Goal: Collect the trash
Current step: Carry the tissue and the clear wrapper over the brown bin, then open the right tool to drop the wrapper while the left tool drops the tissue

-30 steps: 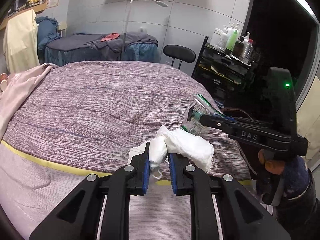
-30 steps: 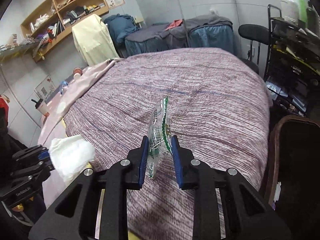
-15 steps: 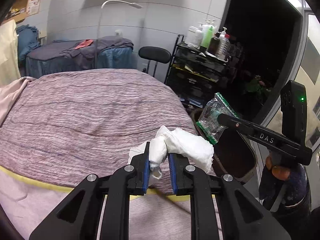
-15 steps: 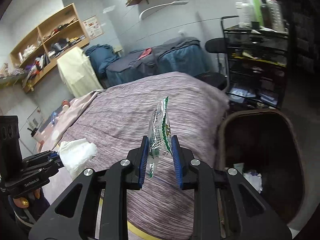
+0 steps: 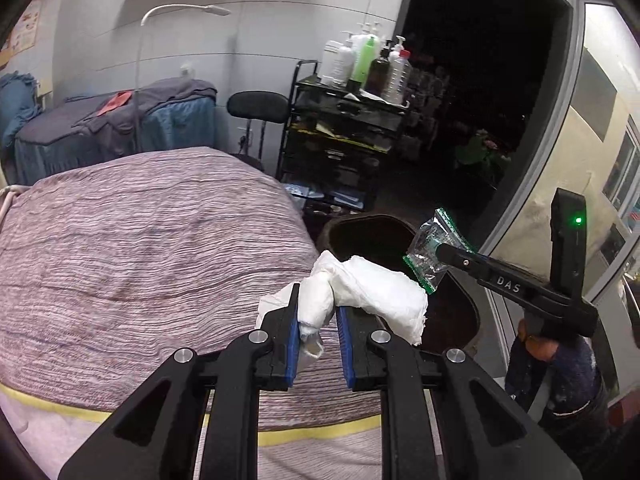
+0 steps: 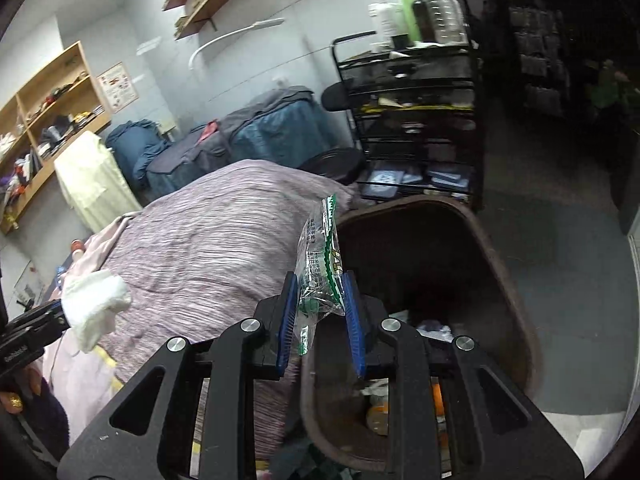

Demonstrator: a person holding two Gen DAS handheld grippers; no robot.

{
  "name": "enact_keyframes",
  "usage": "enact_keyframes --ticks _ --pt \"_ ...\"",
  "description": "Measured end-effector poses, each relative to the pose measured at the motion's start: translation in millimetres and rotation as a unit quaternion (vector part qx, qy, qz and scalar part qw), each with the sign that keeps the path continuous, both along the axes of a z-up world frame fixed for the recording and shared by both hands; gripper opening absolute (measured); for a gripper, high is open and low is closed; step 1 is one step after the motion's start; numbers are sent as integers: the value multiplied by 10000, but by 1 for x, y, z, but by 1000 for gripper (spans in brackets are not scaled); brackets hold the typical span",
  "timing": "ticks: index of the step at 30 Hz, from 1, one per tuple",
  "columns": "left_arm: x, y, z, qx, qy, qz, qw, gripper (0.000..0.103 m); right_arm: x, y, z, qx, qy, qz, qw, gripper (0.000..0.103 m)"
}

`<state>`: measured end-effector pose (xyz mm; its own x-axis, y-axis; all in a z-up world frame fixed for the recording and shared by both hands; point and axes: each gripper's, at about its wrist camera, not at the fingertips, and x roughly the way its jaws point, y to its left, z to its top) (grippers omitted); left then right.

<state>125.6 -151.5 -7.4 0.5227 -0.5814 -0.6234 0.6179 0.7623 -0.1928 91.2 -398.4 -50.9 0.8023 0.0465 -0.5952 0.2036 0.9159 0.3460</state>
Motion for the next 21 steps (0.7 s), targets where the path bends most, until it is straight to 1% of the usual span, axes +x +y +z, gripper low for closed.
enact_keyframes --ticks 7,14,18,21 --pt "-1 -26 -3 -17 139 -271 9995 16 -6 -24 -22 -359 350 -485 9976 24" --pt "0 -43 -5 -19 254 -437 9987 16 -1 -41 -53 -292 682 -631 9952 24" --pt "-1 -50 -8 -29 334 -507 9982 16 3 -41 -64 -253 789 -645 9945 25" --pt "-2 -52 -11 -26 385 -541 9978 16 4 -44 -71 -229 846 -725 9935 32"
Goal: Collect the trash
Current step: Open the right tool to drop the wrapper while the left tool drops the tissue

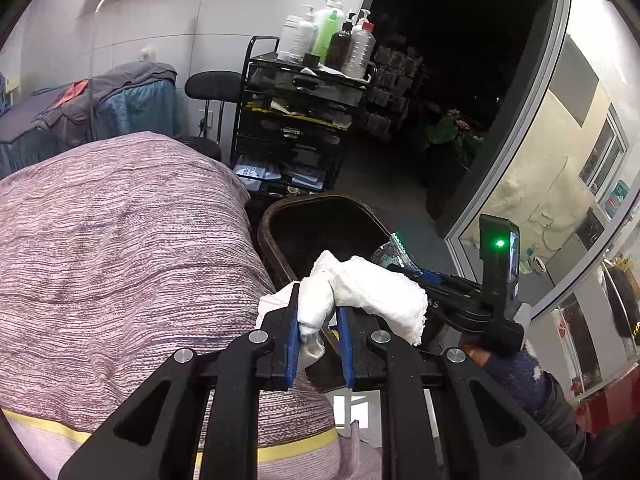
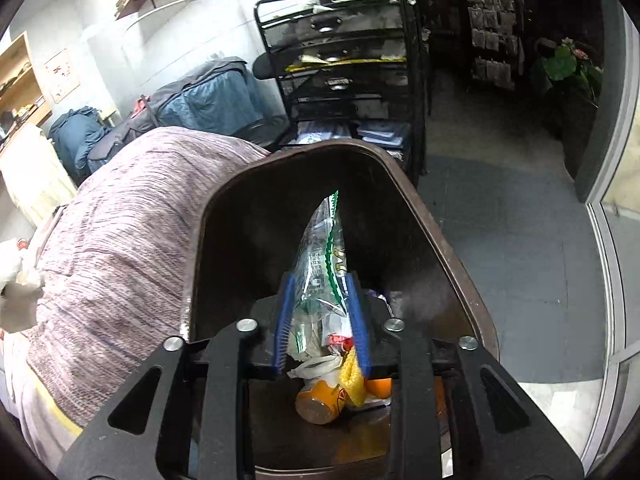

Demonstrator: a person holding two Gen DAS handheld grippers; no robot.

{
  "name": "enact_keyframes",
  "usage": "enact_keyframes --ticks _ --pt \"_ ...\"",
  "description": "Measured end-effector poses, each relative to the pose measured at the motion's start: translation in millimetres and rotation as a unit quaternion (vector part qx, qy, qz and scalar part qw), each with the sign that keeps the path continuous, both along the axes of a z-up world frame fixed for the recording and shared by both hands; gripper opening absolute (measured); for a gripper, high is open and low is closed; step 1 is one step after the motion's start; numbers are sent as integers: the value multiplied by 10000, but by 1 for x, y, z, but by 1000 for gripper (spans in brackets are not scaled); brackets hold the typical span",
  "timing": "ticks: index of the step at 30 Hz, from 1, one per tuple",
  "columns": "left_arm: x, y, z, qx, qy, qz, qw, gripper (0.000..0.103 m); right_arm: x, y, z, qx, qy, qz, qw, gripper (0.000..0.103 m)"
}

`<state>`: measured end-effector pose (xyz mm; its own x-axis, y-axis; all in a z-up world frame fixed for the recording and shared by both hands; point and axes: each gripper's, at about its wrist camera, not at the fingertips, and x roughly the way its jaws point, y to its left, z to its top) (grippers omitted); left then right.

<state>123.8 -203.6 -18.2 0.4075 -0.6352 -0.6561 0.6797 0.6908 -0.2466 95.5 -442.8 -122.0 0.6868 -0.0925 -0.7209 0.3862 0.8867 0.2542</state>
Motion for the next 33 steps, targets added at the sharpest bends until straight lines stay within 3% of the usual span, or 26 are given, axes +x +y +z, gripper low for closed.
enact_keyframes --ticks 2,3,13,33 --pt "0 -2 -2 0 27 -13 10000 16 1 -2 -4 46 19 -16 10000 51" --pt "0 -2 -2 -4 44 -19 10000 16 2 -2 -4 75 12 -22 10000 54" --pt "0 -14 -1 -10 94 -144 9999 16 -14 2 9 53 -302 -184 9994 73" --pt "11 -86 -10 256 308 -675 9969 16 -59 -28 41 -55 -758 -1078 9913 82"
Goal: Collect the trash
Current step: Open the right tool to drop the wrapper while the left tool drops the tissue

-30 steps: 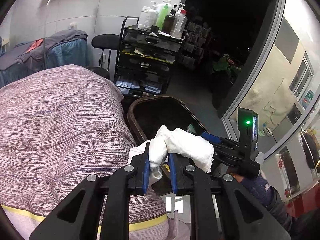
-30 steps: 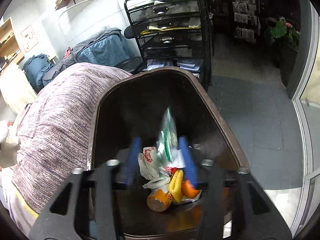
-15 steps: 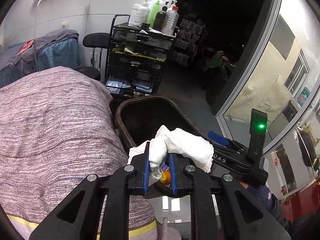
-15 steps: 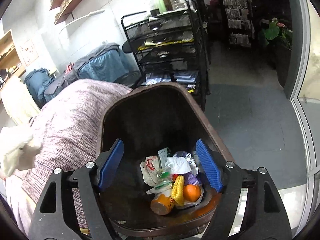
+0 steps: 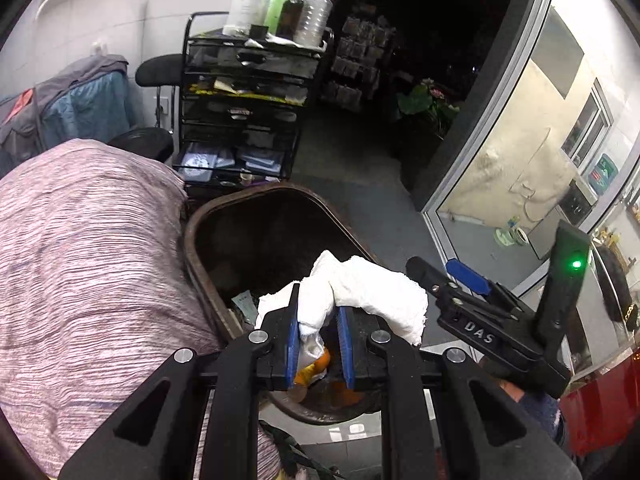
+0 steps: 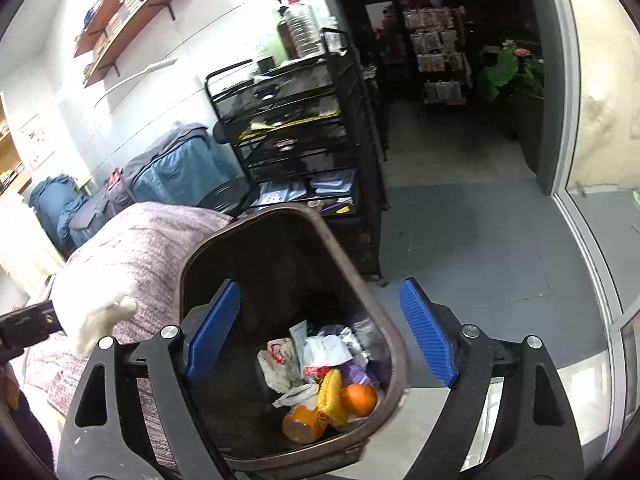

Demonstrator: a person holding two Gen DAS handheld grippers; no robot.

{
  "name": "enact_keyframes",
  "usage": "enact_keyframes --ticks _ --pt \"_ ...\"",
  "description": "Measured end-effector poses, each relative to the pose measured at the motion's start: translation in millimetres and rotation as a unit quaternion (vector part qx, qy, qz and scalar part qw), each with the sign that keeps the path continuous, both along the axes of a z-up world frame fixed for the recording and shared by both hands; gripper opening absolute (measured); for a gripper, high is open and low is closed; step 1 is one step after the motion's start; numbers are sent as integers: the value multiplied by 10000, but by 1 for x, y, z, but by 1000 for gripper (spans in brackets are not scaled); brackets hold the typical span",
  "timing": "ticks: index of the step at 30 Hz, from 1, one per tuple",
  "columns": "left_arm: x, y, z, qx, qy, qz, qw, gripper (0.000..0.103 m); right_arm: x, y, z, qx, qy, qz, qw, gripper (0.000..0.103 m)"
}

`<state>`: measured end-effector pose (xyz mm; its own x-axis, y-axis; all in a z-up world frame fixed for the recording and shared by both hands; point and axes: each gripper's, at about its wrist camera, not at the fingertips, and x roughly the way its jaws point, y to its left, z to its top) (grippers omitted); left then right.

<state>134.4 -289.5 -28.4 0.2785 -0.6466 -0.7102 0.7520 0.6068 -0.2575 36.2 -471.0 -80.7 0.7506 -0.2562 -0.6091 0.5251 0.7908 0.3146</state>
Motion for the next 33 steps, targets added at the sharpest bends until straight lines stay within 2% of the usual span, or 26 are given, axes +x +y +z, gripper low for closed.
enact_keyframes --ticks 14,15,17,19,22,25,28,33 --pt "12 -38 -29 478 65 0 9988 16 -14 -22 -3 43 15 -307 9995 83" --pt "12 -39 -31 536 27 -3 9986 19 -14 -22 -4 50 20 -308 9995 83" --pt "11 -42 -34 635 -55 6 9980 31 -14 -23 -4 59 27 -312 9995 83" --pt "13 -42 -36 654 -80 56 9978 58 -15 -23 -4 52 22 -308 9995 83" --pt "14 -39 -36 596 -122 104 9981 72 -14 -23 -4 45 22 -321 9995 83" --pt "12 -36 -32 535 -207 132 9983 84 -14 -23 -5 50 22 -335 9994 83" --pt "11 -32 -27 422 -283 142 9986 91 -14 -22 -5 26 10 -340 9994 83" --pt "0 -25 -12 224 -597 207 9977 97 -14 -18 -4 10 -10 -311 9995 85"
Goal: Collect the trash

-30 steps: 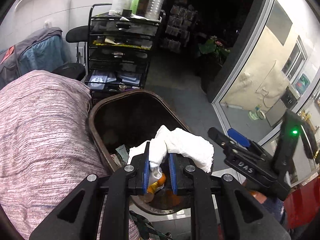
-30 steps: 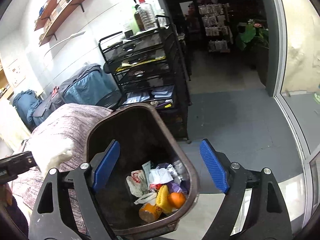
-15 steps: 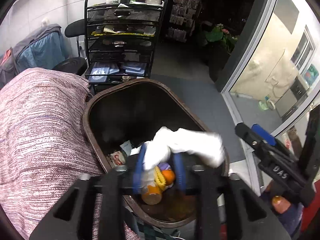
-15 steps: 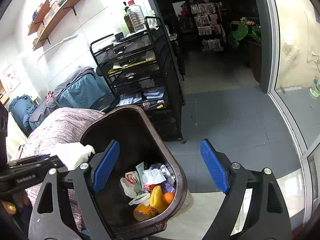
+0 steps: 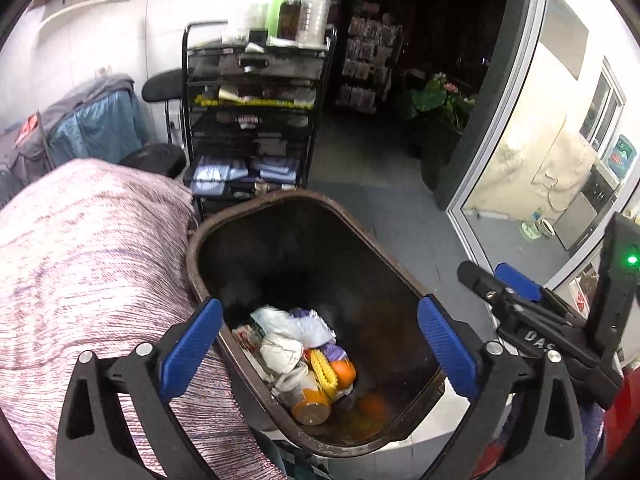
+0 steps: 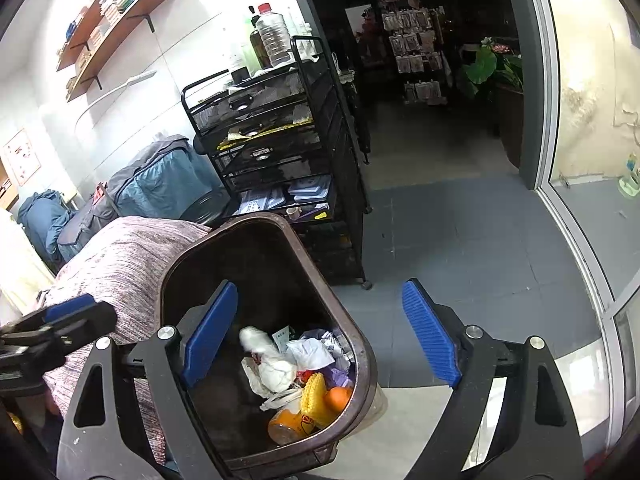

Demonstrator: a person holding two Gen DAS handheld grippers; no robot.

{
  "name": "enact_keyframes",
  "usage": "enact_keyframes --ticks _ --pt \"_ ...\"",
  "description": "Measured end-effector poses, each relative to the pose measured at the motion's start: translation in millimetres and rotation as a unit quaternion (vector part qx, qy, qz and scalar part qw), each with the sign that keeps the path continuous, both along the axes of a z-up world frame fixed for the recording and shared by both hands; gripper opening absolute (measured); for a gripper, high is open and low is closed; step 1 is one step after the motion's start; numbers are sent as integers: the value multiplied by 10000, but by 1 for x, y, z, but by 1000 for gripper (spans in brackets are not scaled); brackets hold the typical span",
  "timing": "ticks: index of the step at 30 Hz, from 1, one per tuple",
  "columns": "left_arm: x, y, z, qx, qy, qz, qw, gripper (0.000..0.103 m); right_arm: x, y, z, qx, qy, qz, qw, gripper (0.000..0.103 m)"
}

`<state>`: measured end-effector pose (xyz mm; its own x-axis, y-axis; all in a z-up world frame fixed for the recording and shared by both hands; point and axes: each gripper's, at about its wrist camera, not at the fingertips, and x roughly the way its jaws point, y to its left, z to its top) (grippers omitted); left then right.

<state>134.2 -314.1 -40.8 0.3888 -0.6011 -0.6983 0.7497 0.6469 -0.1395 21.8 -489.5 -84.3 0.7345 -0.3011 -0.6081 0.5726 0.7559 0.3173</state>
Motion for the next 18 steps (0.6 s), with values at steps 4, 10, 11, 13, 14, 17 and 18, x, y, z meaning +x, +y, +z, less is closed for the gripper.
enact_keyframes --ticks 4,10,11,13,14,17,18 --pt "-9 10 12 -166 -180 30 9997 97 2 4 1 -32 -22 53 10000 86" --pt "-20 29 29 -373 -539 192 9977 97 5 10 4 -66 -44 121 9999 86" --pt "-20 32 31 -397 -574 212 9973 97 5 11 5 -71 -50 139 9999 86" --pt "-23 41 37 -458 -697 289 9961 97 7 15 6 -87 -86 194 9997 86" --pt "-25 44 40 -484 -747 321 9955 97 7 17 8 -100 -107 223 9996 86" --pt "-29 58 48 -592 -865 421 9936 97 10 26 12 -178 -189 327 9991 86" --pt "-30 64 51 -622 -903 478 9928 97 10 29 13 -212 -213 354 9989 86"
